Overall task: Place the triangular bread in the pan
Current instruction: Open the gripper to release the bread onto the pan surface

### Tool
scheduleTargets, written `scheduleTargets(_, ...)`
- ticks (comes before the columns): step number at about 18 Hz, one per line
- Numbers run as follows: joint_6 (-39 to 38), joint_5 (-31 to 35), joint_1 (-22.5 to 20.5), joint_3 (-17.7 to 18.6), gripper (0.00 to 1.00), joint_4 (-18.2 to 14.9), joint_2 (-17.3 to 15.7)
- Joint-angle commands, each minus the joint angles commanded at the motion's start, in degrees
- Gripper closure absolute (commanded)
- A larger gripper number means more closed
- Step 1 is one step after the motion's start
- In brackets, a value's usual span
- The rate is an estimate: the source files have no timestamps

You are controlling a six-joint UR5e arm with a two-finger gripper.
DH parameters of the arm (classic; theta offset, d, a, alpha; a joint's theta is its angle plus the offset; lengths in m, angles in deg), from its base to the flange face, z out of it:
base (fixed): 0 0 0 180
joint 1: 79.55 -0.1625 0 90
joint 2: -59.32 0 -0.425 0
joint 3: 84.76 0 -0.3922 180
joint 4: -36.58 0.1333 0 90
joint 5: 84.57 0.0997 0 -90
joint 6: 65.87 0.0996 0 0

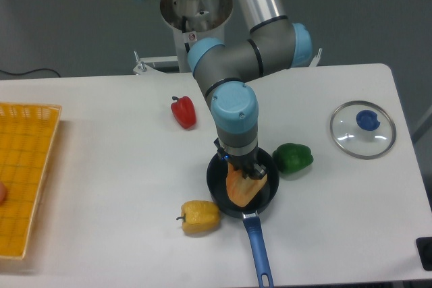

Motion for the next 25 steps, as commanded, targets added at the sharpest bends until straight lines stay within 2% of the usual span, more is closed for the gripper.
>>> scheduleTargets(1, 0.0, 1.0, 0.0, 0.1, 0.45, 0.1, 0.0)
scheduleTargets(3, 0.1, 1.0, 0.0, 0.0, 0.38, 0.1, 0.0)
scheduleTargets(5, 0.2, 1.1, 0.1, 0.0, 0.15, 0.1, 0.0)
scheduleTargets(6, 0.1, 1.0, 0.1, 0.0, 0.06, 0.0, 0.0)
scheduleTargets(7, 0.0, 1.0, 0.0, 0.0, 0.01, -0.2, 0.0)
scheduleTargets(22, -0.4, 1.2, 1.8, 0.5, 0.01, -0.4, -0.1)
scheduleTargets(25, -0.4, 1.2, 2.2, 2.3, 0.01, -0.2, -0.3)
